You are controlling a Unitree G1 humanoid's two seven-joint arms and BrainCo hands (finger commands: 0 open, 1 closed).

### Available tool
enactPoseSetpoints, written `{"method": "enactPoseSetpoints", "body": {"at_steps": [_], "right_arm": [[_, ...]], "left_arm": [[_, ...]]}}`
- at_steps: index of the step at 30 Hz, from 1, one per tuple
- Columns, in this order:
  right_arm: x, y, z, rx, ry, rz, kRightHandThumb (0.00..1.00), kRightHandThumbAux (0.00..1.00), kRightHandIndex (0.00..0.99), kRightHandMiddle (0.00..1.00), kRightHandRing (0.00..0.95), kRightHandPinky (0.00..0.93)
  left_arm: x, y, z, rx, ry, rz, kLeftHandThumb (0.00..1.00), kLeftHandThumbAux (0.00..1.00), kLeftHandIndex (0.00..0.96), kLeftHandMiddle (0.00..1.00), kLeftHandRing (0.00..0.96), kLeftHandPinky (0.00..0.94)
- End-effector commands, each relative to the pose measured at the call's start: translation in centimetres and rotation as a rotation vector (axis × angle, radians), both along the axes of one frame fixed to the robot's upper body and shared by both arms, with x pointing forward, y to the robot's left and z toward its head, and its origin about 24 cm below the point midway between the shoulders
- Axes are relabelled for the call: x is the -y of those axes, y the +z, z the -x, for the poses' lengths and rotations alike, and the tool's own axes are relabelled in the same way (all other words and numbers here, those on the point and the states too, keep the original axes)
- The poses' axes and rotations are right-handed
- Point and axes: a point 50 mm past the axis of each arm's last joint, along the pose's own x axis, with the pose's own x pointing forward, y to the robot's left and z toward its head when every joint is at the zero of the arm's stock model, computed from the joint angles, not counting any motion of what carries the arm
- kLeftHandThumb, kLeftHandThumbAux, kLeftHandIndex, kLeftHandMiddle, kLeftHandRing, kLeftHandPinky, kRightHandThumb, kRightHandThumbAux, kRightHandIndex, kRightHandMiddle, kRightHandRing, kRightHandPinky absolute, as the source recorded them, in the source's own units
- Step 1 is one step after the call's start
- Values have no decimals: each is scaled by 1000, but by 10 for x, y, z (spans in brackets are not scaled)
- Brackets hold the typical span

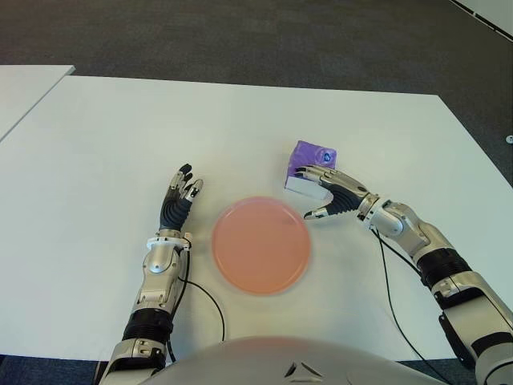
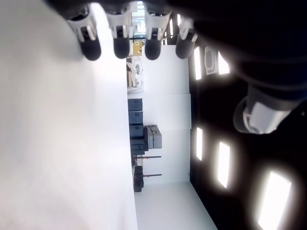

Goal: Put the tissue paper into the plate.

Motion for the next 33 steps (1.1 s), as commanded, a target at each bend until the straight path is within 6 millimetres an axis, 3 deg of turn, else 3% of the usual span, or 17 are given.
{"method": "enactPoseSetpoints", "body": {"at_steps": [1,6,8,10,13,17,19,26,33], "right_arm": [[5,-38,19,-188,-5,112,104,457,0,0,0,0],[4,-38,18,-188,-6,112,104,457,0,0,0,0],[34,-4,61,-112,31,227,93,455,0,0,0,0],[36,17,80,-76,72,289,86,454,0,0,0,0],[37,29,77,-36,47,256,91,454,0,0,0,0],[39,69,63,73,-4,164,122,461,0,0,0,0],[37,78,61,111,-16,130,139,465,0,0,0,0],[30,92,62,202,-49,54,151,454,0,0,0,0],[22,115,49,297,-72,26,130,432,0,0,0,0]], "left_arm": [[-1,-11,3,-69,-14,6,0,443,0,0,0,0],[-1,-12,2,-73,-19,4,0,444,0,0,0,0],[0,-12,1,-76,-19,3,0,443,0,0,0,0],[0,-12,1,-77,-19,2,0,444,0,0,0,0],[-1,-12,1,-77,-20,0,0,444,0,0,0,0],[-1,-12,2,-72,-24,-2,0,442,0,0,0,0],[-1,-12,3,-68,-24,-4,0,442,0,0,0,0],[-2,-12,3,-63,-17,-8,0,445,0,0,0,0],[-4,-12,4,-69,-11,-12,0,450,0,0,0,0]]}}
